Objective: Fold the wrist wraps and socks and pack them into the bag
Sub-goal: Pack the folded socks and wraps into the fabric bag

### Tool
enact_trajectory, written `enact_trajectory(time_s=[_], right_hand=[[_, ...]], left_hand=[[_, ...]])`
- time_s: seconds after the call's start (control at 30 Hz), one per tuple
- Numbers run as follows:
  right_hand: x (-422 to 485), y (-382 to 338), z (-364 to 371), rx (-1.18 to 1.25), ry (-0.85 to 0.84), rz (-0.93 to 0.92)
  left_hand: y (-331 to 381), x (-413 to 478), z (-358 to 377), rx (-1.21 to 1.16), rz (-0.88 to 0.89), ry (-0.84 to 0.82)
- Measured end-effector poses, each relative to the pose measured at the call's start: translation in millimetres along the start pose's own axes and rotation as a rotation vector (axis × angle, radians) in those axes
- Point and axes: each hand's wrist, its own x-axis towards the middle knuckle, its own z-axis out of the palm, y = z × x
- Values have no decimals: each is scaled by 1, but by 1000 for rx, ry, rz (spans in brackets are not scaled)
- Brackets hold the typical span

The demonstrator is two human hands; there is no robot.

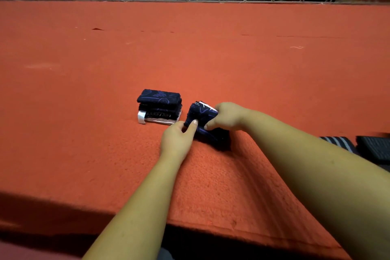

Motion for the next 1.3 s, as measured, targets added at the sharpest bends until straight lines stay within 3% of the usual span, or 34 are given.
enact_trajectory(time_s=[0.1,0.3,0.4,0.53,0.7,1.03,1.3], right_hand=[[-22,11,5,201,115,-25],[-70,36,0,688,98,-132],[-92,44,-13,730,118,-175],[-122,61,-36,659,173,-200],[-163,92,-63,612,267,-200],[-258,193,-116,759,404,-131],[-337,264,-155,692,520,6]], left_hand=[[7,-4,-4,-56,-24,-92],[53,-21,-7,-634,-72,-427],[81,-26,0,-841,31,-456],[120,-31,10,-941,65,-492],[167,-36,32,-918,151,-598],[271,-78,106,-798,269,-774],[350,-122,175,-694,351,-958]])
